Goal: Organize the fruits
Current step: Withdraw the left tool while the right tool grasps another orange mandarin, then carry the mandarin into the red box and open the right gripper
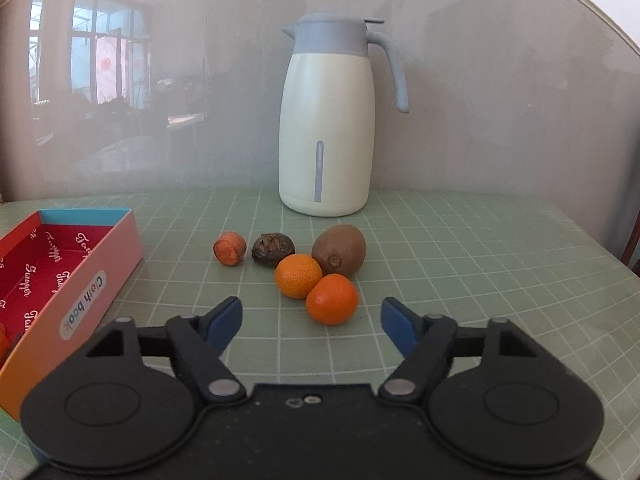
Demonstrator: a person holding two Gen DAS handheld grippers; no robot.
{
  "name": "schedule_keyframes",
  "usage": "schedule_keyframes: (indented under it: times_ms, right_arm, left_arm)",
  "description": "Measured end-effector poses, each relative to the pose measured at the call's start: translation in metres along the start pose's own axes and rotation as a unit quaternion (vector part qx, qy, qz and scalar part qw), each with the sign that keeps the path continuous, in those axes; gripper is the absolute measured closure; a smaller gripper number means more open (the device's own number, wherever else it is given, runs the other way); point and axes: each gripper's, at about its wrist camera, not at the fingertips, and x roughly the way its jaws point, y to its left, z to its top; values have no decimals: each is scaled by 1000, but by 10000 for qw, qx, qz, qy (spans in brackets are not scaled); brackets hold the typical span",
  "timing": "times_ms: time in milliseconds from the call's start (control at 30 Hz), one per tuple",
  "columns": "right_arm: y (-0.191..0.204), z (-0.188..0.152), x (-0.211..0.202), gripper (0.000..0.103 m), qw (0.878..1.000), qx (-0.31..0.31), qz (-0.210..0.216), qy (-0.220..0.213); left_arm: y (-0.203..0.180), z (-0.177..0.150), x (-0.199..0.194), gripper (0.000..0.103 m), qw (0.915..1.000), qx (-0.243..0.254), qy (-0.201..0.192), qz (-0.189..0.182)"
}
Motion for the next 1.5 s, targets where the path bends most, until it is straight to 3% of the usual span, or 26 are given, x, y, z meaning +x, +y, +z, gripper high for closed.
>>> schedule_keyframes:
  times_ms: [167,300,367,500,567,933,1200,1500]
  right_arm:
    - [-11,3,26,36,9992,195,26,341]
    - [-16,4,45,52,9974,358,172,596]
    - [-19,5,51,52,9965,485,186,655]
    - [-21,9,63,55,9964,479,155,680]
    - [-23,11,67,64,9959,518,196,718]
    - [-16,11,50,65,9973,399,367,490]
    - [14,16,11,65,9934,115,1138,72]
    - [81,20,-18,65,9714,-441,2329,-159]
  left_arm:
    - [6,0,5,45,10000,-32,47,31]
    - [13,1,8,44,9999,-90,81,80]
    - [17,1,9,44,9998,-150,104,103]
    - [25,0,13,44,9994,-239,172,155]
    - [27,0,14,43,9993,-277,192,160]
    - [24,0,14,43,9994,-270,167,150]
    - [30,0,11,42,9990,-322,110,281]
    - [37,-3,11,41,9985,-300,108,449]
